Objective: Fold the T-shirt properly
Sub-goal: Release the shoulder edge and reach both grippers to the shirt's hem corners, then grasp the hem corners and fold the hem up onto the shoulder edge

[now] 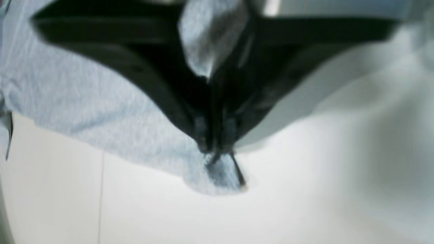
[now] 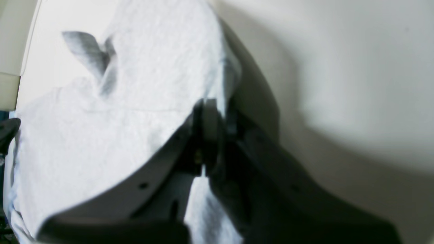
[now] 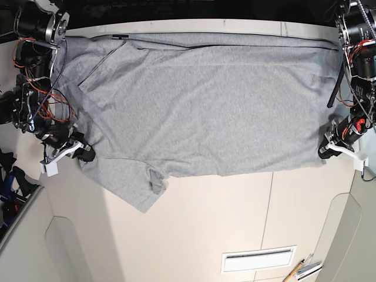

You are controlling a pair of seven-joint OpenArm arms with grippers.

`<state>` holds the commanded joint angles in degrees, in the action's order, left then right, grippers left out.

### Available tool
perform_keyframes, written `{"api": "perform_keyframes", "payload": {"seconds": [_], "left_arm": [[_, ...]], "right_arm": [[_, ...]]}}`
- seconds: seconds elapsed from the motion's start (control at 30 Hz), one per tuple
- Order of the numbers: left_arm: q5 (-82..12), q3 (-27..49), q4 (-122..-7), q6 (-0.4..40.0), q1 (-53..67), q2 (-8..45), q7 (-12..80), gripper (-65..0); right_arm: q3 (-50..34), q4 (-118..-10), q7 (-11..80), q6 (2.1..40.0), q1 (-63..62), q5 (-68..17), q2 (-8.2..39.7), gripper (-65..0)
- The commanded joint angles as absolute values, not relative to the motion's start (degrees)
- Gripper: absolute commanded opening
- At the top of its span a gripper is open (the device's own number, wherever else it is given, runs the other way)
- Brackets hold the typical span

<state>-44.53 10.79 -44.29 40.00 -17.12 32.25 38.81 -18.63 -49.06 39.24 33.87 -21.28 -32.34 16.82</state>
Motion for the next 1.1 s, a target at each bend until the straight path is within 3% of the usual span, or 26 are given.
{"api": "perform_keyframes", "payload": {"seconds": [0.17, 0.37, 0.63, 0.9, 1.1], "left_arm": [[-44.5, 10.8, -44.3, 40.0, -18.8, 32.4, 39.9, -65.0], [-48.7, 10.9, -49.2, 40.0, -21.6, 33.6, 50.6, -65.0], [-55.0, 10.9, -62.9, 40.0, -15.0, 39.6, 55.7, -65.0], [-61.6, 10.9, -68.2, 40.0, -9.6, 42.9, 61.4, -65.0], [-64.5, 10.9, -68.3, 40.0, -7.0, 42.9, 64.9, -65.0]], "right_arm": [[-18.6, -49.1, 39.3, 33.9, -21.4, -32.3, 16.8, -65.0], [-18.6, -55.1, 42.6, 33.9, -21.2, -32.6, 16.9, -65.0], [-18.7, -65.5, 51.8, 33.9, -20.8, -37.2, 19.4, -65.0], [-19.5, -71.2, 52.8, 33.9, -13.1, -42.2, 24.0, -65.0], [-22.9, -72.6, 52.8, 33.9, -7.8, -42.0, 24.4, -65.0]]}}
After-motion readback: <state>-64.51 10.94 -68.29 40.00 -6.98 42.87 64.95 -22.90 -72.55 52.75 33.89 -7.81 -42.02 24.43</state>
